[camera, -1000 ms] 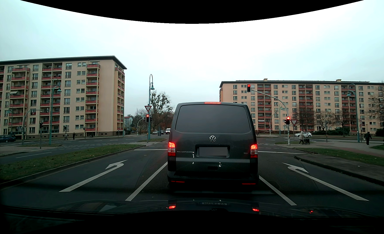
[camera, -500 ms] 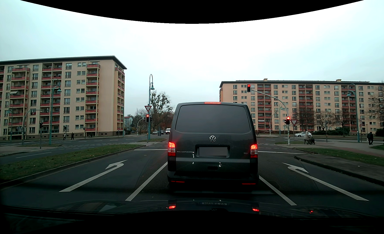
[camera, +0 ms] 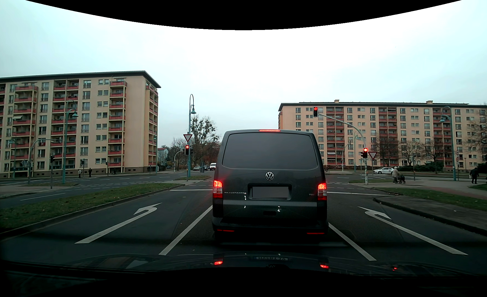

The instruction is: Follow the waypoints while adhering to traffic rules and regulations

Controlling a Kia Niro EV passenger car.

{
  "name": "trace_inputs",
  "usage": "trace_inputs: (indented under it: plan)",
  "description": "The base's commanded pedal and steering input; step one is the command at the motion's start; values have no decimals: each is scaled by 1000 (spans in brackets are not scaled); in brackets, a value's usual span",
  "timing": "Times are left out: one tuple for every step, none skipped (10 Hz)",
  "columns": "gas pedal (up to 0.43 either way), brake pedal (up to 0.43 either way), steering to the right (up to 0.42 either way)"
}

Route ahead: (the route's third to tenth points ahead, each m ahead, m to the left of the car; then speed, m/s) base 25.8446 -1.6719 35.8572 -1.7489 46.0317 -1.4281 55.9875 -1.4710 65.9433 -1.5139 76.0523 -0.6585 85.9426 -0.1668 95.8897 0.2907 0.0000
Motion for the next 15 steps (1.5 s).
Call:
trace_inputs:
  plan:
    - [0, 378, 4]
    - [0, 378, 4]
    - [0, 378, 4]
    - [0, 378, 4]
    - [0, 378, 4]
    - [0, 378, 4]
    - [0, 372, 4]
    - [0, 378, 4]
    - [0, 378, 4]
    - [0, 378, 4]
    - [0, 378, 4]
    - [0, 378, 4]
    - [0, 378, 4]
    - [0, 378, 4]
    - [0, 378, 4]
